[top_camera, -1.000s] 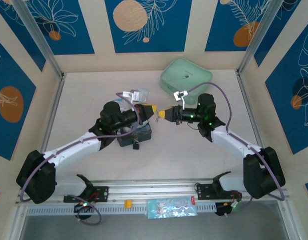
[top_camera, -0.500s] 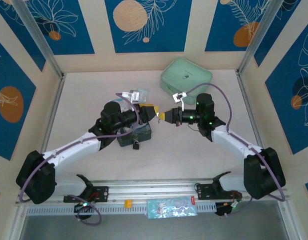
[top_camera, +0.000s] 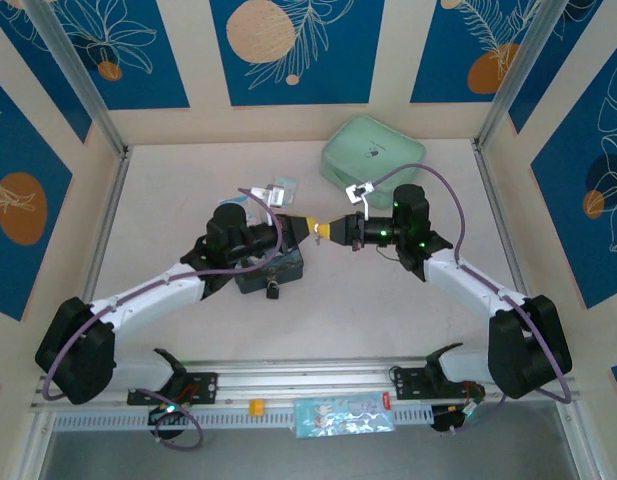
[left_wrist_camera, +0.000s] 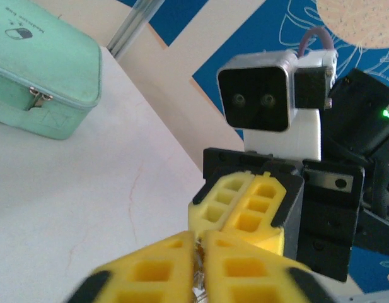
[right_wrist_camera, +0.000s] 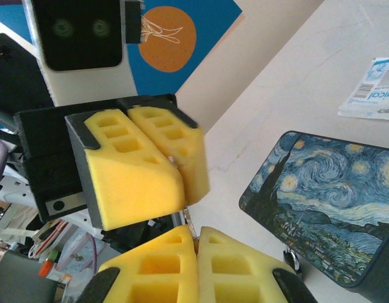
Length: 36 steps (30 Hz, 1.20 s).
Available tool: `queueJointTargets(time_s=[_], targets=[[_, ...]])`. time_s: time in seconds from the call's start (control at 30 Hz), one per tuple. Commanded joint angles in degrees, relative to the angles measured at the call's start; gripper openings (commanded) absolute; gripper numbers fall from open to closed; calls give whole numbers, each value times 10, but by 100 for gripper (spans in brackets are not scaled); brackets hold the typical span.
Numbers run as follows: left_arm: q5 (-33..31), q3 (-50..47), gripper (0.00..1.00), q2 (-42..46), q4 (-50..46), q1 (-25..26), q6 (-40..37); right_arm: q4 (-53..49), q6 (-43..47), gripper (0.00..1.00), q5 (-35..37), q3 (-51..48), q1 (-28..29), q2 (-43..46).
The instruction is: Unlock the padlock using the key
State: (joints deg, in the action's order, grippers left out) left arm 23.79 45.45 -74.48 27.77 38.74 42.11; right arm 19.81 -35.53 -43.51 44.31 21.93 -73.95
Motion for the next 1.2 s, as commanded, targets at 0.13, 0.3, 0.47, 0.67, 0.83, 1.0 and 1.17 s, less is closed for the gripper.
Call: queueJointTargets(time_s=[0.13,0.3,0.47,0.67,0.83,1.0,1.17], targets=[[3,7,0,-4,17,-2,14,-1,-2,25,0,17,-3,14],[-8,-11,0,-13,74,-1,57,68,-43,43,13,-13,-5,25],[-10,-15,0,-22,102,5,77,154,-92,42,21,-42,-4,13],[-16,-18,0,-23,117,12,87,211,-122,37,19,-54,-2,-7],[-22,-21,0,-22,129,14,95,217,-124,36,18,-53,5,-13],[-33,-29,0,-20,146,15,107,223,-126,31,23,-57,6,-15],[-49,-36,0,-20,171,17,122,225,-128,28,22,-58,6,-16]])
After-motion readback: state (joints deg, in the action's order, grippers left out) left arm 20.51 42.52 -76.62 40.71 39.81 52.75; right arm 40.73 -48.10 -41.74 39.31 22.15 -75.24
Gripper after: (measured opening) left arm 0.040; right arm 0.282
